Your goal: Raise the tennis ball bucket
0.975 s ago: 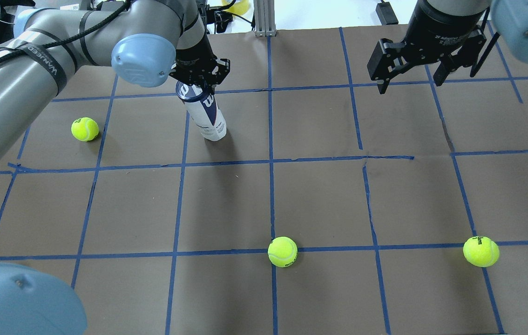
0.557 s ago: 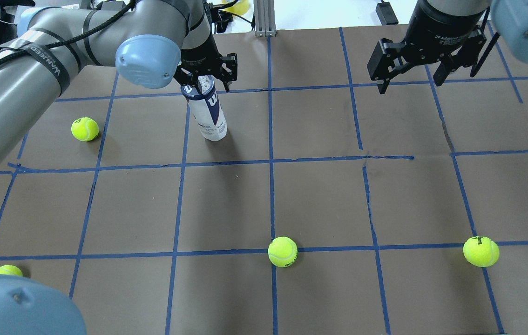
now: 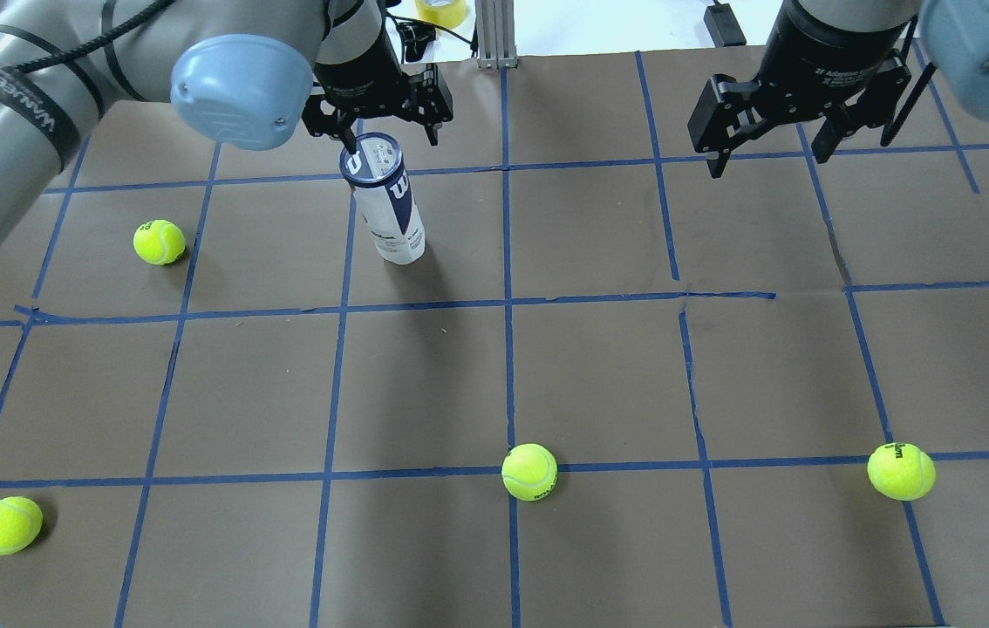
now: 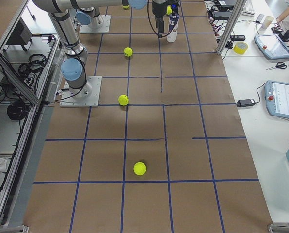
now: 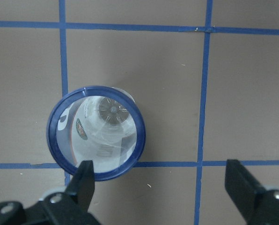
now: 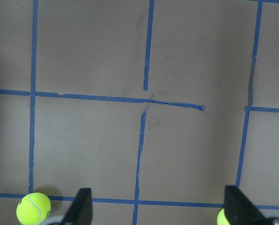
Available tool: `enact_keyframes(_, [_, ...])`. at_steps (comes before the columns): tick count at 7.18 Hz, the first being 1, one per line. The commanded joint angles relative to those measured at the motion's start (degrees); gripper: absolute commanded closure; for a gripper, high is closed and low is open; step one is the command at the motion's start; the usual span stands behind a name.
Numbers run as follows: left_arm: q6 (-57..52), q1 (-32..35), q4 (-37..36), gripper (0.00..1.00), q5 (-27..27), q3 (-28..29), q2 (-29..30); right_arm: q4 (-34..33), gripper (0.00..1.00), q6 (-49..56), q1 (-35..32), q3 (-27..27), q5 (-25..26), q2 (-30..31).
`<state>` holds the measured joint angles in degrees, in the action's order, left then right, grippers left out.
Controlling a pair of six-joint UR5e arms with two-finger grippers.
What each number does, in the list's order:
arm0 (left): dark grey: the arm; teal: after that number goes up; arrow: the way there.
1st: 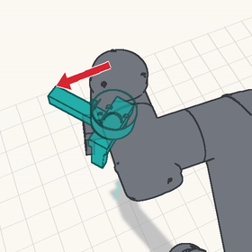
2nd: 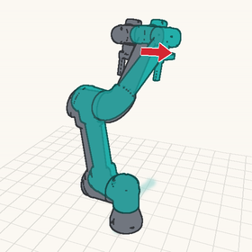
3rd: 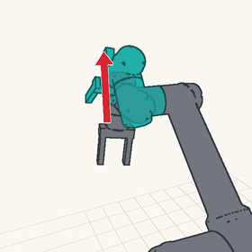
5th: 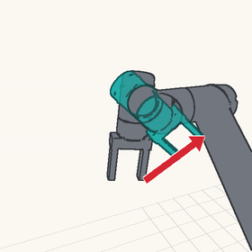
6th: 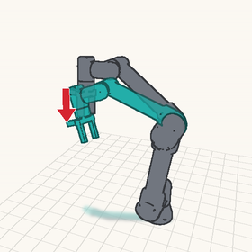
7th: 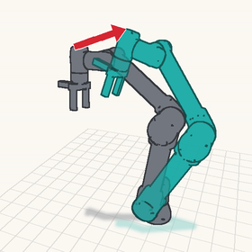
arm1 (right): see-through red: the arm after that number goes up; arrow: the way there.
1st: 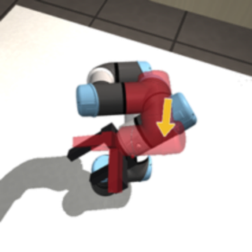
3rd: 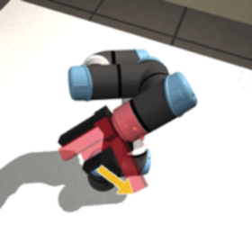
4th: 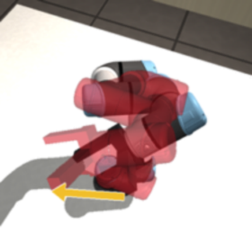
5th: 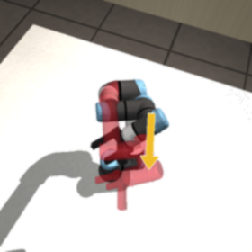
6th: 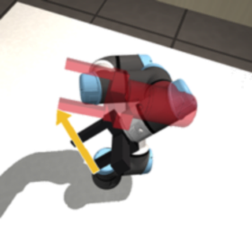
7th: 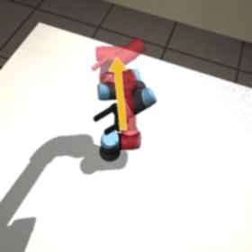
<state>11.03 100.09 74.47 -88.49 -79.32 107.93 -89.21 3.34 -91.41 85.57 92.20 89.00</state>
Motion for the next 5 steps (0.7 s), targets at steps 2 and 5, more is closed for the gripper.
enact_keyframes(2, [-7.85,-6.99,10.14,0.00,-1.07,0.31,-6.66,0.00,0.00,-0.09,0.00,0.04,0.00,0.03])
enact_keyframes(5, [-18.06,-13.33,14.73,0.00,-0.81,-3.28,-11.94,0.09,0.00,-0.09,-0.09,0.12,0.09,0.21])
